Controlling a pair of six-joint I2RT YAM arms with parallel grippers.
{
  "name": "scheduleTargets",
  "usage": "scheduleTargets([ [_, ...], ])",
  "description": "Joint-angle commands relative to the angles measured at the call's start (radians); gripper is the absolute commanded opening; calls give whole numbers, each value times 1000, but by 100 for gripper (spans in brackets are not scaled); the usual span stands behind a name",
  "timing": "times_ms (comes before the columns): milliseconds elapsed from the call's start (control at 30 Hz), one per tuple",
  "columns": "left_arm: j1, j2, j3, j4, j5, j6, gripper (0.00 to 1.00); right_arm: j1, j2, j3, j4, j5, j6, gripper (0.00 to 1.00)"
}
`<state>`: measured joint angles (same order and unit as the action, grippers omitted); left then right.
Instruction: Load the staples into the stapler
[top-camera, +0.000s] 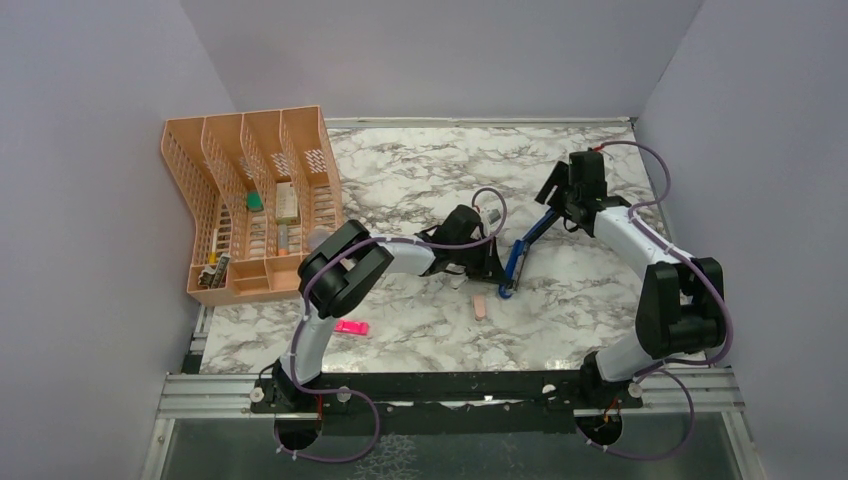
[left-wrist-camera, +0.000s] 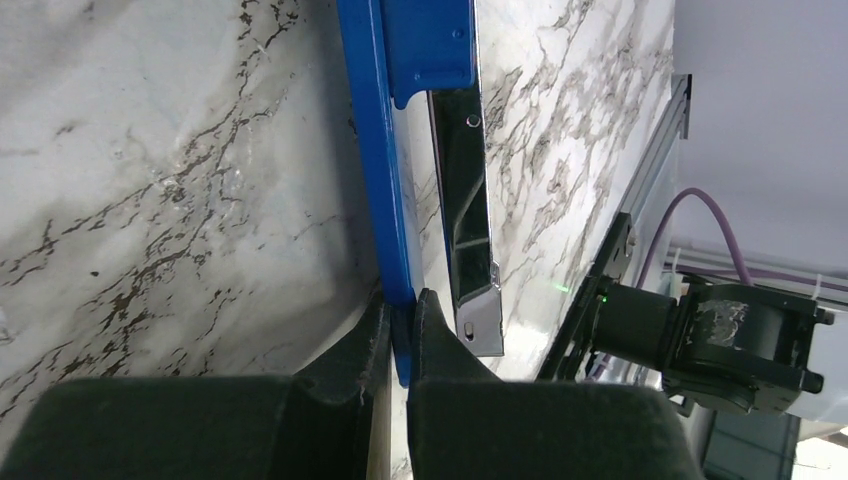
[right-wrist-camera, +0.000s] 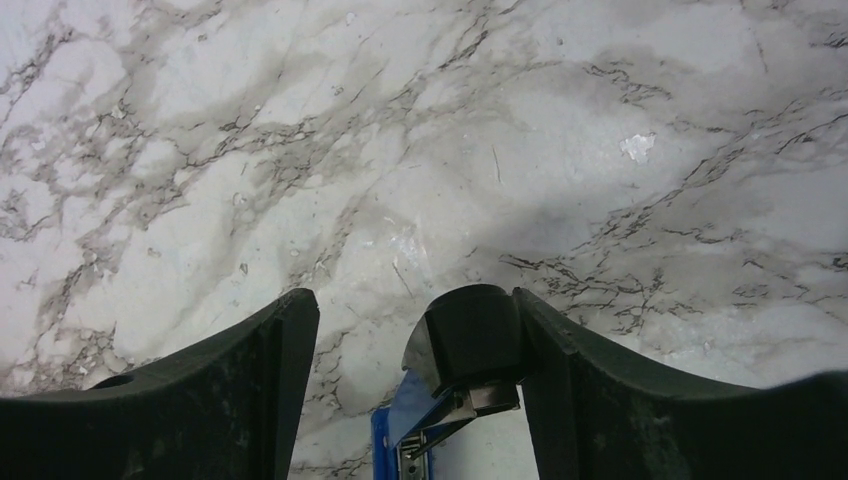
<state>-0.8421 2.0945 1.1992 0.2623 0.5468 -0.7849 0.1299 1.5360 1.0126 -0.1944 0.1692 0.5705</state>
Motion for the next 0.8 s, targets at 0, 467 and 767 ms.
scheduleTargets([
  [0, -16, 20, 56, 74, 92, -27, 0, 10, 3, -5, -42, -112, 17, 77],
  [467, 16, 58, 84, 126, 110, -128, 0, 11, -39, -183, 17, -338, 13, 81],
  [767, 25, 79, 84, 140, 117, -139, 0, 13, -60, -236, 39, -340, -18, 64],
])
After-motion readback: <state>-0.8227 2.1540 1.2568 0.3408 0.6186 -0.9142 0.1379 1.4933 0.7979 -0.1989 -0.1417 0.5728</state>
